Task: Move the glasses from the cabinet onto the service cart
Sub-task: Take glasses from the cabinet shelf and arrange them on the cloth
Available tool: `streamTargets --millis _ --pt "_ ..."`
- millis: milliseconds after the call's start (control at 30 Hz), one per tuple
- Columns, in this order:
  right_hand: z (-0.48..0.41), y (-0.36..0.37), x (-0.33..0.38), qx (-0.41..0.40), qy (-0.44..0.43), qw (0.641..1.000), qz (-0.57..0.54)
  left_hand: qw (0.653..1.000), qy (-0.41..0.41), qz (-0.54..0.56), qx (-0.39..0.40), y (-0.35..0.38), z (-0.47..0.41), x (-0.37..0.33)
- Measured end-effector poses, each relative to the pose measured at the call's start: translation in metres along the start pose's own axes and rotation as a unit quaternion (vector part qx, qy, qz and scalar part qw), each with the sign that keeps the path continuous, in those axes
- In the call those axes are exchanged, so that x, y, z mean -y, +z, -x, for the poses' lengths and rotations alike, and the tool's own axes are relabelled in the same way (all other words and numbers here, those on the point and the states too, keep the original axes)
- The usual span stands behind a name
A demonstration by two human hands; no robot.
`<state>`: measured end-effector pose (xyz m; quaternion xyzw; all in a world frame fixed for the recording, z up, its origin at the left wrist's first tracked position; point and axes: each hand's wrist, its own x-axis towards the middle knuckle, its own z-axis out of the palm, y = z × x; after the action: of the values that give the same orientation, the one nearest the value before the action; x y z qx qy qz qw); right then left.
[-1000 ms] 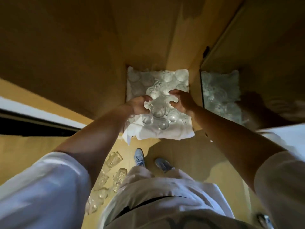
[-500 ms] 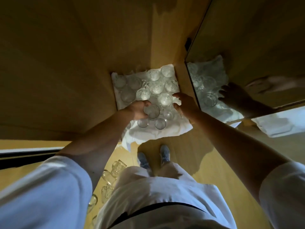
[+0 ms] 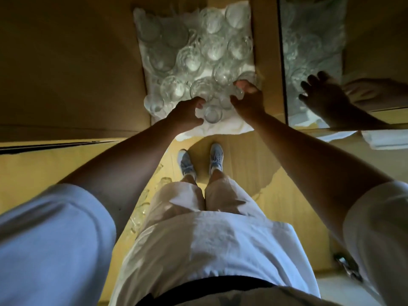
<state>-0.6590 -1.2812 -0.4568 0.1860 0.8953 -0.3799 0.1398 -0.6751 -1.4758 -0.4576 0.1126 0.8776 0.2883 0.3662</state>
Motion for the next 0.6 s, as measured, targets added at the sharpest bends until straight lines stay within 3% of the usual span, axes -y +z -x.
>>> streamTargets --millis 233,433,600 --pt "-0.014 0.050 -0.052 -0.042 0.078 0.996 -0.029 0.999 -0.002 -0.036 -0.029 0.060 -0.024 0.019" --pt "-0.029 0.082 -0.087 -0.033 0.028 0.999 -0.016 0.998 0.010 -0.026 -0.059 0.100 -0.049 0.034" --pt "-0.047 0.091 -0.113 -0.013 -0.001 0.999 0.035 0.998 0.004 -0.054 -0.039 0.116 -0.073 0.042"
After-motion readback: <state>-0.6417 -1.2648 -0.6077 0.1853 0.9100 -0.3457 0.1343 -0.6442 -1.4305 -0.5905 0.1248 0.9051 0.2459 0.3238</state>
